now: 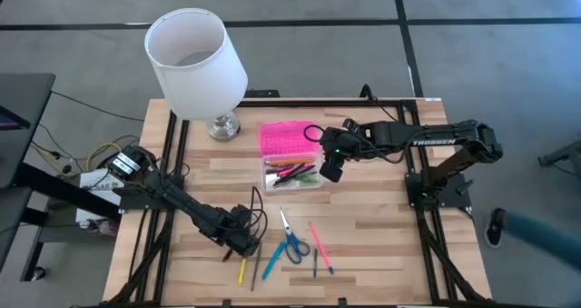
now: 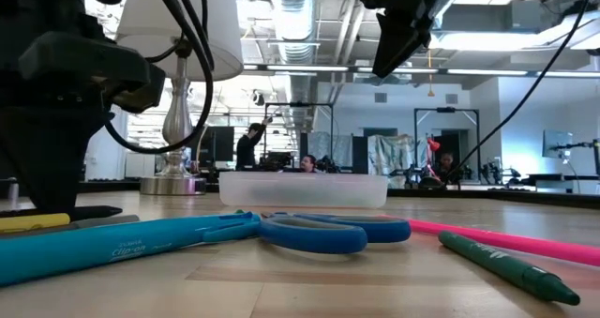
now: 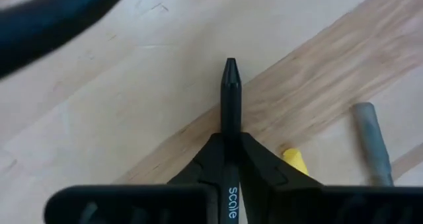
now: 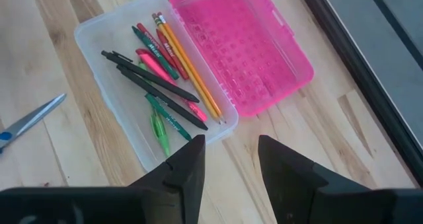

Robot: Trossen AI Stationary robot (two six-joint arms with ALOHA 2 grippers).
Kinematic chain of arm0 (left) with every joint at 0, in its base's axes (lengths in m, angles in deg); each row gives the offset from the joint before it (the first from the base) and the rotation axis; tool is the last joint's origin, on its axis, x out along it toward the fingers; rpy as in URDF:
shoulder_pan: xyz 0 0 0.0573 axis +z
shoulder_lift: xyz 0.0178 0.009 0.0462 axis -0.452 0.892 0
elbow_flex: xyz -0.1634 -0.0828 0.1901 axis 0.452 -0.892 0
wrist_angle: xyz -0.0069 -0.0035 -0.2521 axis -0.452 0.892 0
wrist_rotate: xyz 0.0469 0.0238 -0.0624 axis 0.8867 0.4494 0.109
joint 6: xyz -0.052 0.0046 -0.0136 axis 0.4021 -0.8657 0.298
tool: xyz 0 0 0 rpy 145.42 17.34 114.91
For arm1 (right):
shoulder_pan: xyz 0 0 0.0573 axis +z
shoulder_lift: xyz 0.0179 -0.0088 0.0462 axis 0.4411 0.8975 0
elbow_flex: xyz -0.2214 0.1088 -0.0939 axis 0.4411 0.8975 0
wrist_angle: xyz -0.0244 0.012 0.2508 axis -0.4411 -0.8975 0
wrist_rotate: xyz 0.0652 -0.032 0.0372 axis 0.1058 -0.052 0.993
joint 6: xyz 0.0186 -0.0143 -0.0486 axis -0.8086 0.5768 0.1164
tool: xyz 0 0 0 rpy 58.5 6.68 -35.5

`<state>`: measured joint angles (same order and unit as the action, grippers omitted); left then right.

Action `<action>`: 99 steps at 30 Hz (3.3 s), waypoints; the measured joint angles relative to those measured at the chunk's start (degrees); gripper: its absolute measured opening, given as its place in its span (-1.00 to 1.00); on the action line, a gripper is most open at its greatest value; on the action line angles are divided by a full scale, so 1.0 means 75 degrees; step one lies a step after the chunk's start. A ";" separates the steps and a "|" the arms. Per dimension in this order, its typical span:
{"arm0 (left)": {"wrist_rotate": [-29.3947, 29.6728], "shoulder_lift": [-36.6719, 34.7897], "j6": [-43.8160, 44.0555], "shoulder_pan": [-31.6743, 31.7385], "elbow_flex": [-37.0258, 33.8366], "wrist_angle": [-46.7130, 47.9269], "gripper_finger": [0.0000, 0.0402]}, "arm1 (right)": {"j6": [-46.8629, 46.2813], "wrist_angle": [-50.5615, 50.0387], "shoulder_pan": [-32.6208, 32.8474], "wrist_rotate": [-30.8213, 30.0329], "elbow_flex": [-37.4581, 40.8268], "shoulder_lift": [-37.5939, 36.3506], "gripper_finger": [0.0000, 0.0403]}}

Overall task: Pick & place school supplies into a supply box
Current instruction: Put the black pen into the supply box

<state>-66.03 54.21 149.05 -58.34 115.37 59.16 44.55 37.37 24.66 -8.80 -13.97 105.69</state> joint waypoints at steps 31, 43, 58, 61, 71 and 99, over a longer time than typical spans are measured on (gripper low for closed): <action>-0.0443 0.0011 -0.5368 0.2060 0.0003 0.0997 -0.64 | -0.0387 0.0175 0.0469 0.0117 0.0003 0.0000 -0.37; -0.0723 0.0014 -0.4710 0.2051 0.0003 0.1281 -0.39 | -0.0550 0.0172 0.0501 0.0114 0.0002 0.0000 -0.37; -0.1160 0.0017 -0.4297 0.1761 -0.0006 0.1752 -0.27 | -0.0542 0.0169 0.0501 0.0114 0.0002 0.0000 -0.37; -0.1285 0.0020 -0.4249 0.1706 -0.0012 0.1866 -0.27 | -0.0542 0.0169 0.0501 0.0114 0.0000 -0.0002 -0.37; -0.1497 0.0013 -0.4352 0.1699 -0.0091 0.1779 -0.28 | -0.0544 0.0169 0.0501 0.0116 0.0003 0.0000 -0.37; -0.1330 -0.0044 -0.4783 0.1679 -0.0495 0.0866 -0.78 | -0.0686 0.0143 0.0507 0.0195 0.0000 -0.0002 -0.37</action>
<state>-76.00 53.88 113.18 -45.75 111.66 65.65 39.40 38.44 28.46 -7.34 -13.97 105.67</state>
